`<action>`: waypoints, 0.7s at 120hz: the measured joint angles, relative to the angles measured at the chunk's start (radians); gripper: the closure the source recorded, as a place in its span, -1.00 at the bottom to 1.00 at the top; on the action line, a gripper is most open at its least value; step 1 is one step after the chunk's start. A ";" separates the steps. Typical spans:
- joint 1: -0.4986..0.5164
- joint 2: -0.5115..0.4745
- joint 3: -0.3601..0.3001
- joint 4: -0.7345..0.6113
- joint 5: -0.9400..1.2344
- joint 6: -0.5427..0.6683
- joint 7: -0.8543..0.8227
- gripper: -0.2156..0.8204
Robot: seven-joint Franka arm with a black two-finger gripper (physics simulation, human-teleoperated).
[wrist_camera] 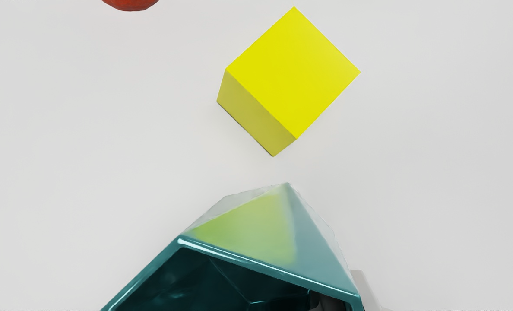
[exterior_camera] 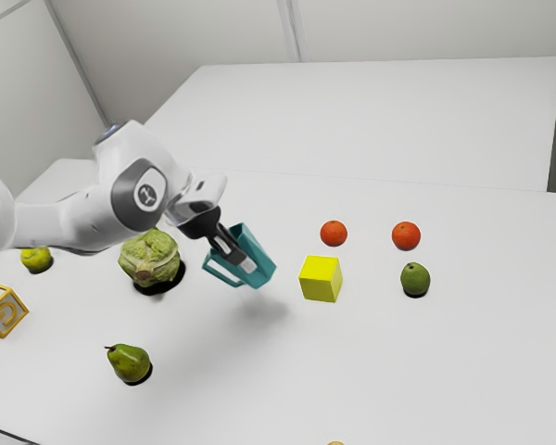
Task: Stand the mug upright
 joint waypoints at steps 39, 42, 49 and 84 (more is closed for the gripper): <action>0.009 0.041 0.000 0.042 0.337 0.002 -0.151 0.93; 0.010 0.045 0.000 0.042 0.354 0.002 -0.160 0.93; 0.013 0.060 0.000 0.053 0.389 0.002 -0.180 0.93; 0.028 0.114 0.006 0.072 0.495 0.005 -0.253 0.93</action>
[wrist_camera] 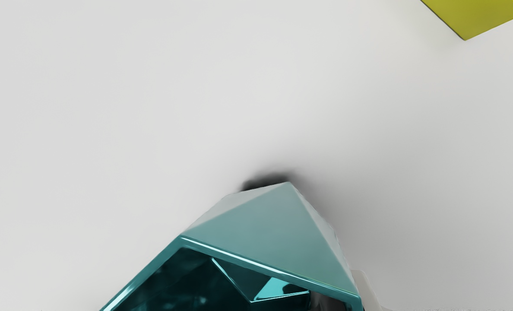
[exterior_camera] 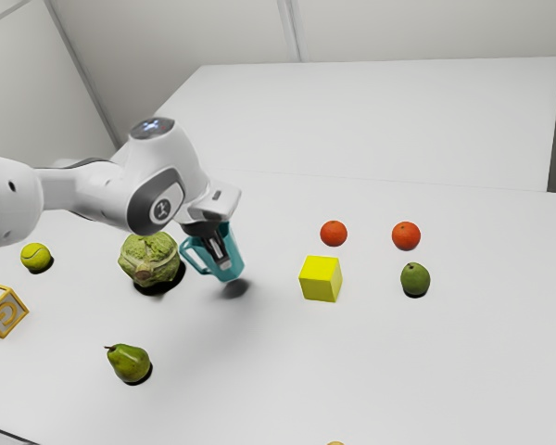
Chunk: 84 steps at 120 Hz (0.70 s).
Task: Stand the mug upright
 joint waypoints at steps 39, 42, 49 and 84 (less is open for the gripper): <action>0.022 0.023 0.004 0.000 0.050 0.003 -0.051 0.93; 0.025 0.026 0.002 0.000 0.052 0.003 -0.054 0.93; 0.025 0.035 0.008 0.000 0.059 0.003 -0.061 0.93; 0.031 0.068 0.008 0.000 0.070 0.016 -0.088 0.93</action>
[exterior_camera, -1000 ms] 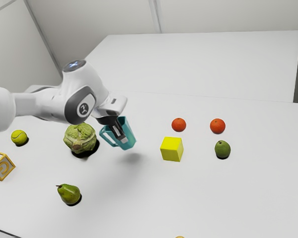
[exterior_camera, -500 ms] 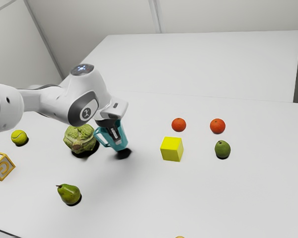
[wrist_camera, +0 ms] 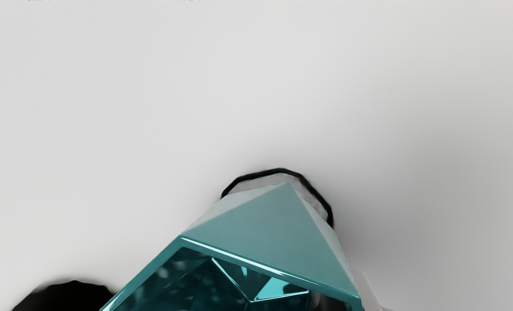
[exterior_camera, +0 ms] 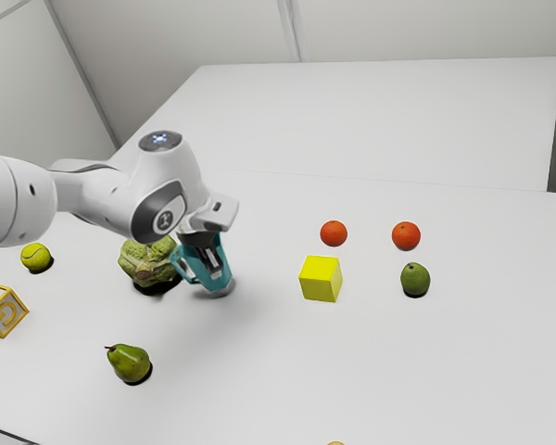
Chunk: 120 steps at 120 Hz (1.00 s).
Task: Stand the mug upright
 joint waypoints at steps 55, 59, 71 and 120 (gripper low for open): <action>-0.005 0.020 -0.001 -0.008 -0.011 0.014 -0.021 0.79; -0.004 0.020 -0.001 -0.007 -0.013 0.014 -0.021 0.74; -0.004 0.020 -0.001 -0.007 -0.017 0.012 -0.018 0.59; -0.008 -0.002 -0.001 0.000 -0.025 0.007 -0.014 -0.07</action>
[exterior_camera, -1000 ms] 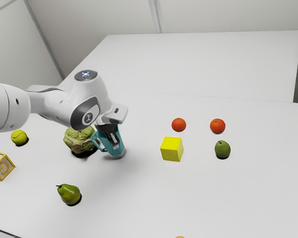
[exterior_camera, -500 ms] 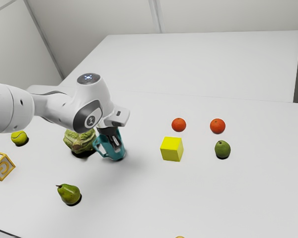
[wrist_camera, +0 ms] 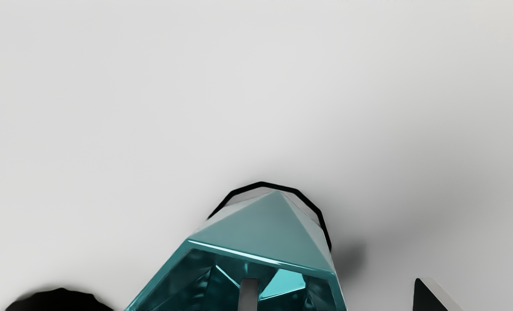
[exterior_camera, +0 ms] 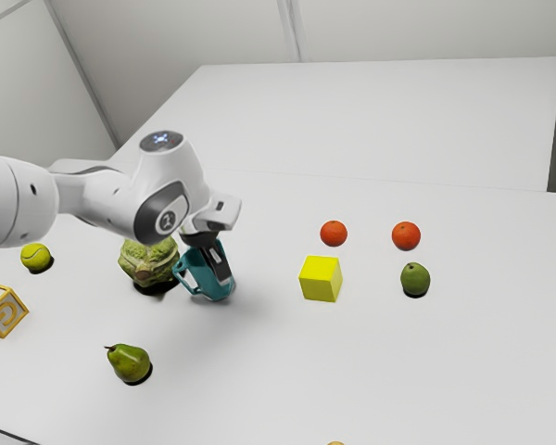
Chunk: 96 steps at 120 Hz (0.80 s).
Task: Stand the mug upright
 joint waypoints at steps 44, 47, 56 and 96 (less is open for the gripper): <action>-0.010 -0.078 -0.001 0.079 0.004 -0.050 -0.007 -0.29; -0.010 -0.074 -0.001 0.107 0.004 -0.064 -0.009 -0.30; -0.010 -0.055 -0.001 0.193 0.001 -0.116 -0.016 -0.38; 0.057 0.148 -0.006 0.606 -0.077 -0.487 -0.087 -0.54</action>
